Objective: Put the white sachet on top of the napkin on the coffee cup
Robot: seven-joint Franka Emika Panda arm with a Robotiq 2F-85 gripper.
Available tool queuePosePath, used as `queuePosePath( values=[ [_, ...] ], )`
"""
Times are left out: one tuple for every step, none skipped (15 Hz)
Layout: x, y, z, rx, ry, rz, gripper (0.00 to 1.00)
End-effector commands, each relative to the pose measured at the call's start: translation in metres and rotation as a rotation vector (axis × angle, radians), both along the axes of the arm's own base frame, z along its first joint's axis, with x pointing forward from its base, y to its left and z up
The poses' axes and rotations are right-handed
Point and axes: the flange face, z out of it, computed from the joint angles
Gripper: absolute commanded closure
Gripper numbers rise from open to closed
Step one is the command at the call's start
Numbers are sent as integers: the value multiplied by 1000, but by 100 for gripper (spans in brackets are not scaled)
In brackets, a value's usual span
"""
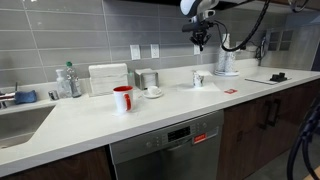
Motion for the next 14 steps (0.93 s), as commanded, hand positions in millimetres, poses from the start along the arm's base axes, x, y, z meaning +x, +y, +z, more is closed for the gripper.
queuePosePath(
  values=[
    [10, -9, -6, -130, 6, 23, 100],
    [14, -11, -8, -157, 8, 31, 100],
    [18, -12, -12, -190, 8, 46, 100],
    [22, -12, -16, -217, 10, 64, 100],
    [26, -11, -20, -239, 13, 79, 100],
    [29, -10, -25, -265, 18, 101, 100],
    [32, -8, -28, -293, 22, 123, 100],
    [36, -7, -33, -312, 27, 145, 100],
    [39, -5, -37, -341, 31, 174, 100],
    [41, -4, -41, -361, 37, 199, 100],
    [43, -4, -42, -381, 44, 216, 100],
    [44, -4, -45, -399, 54, 235, 100],
    [44, -4, -47, -413, 66, 251, 100],
    [45, -4, -48, -428, 77, 266, 100]
  ],
)
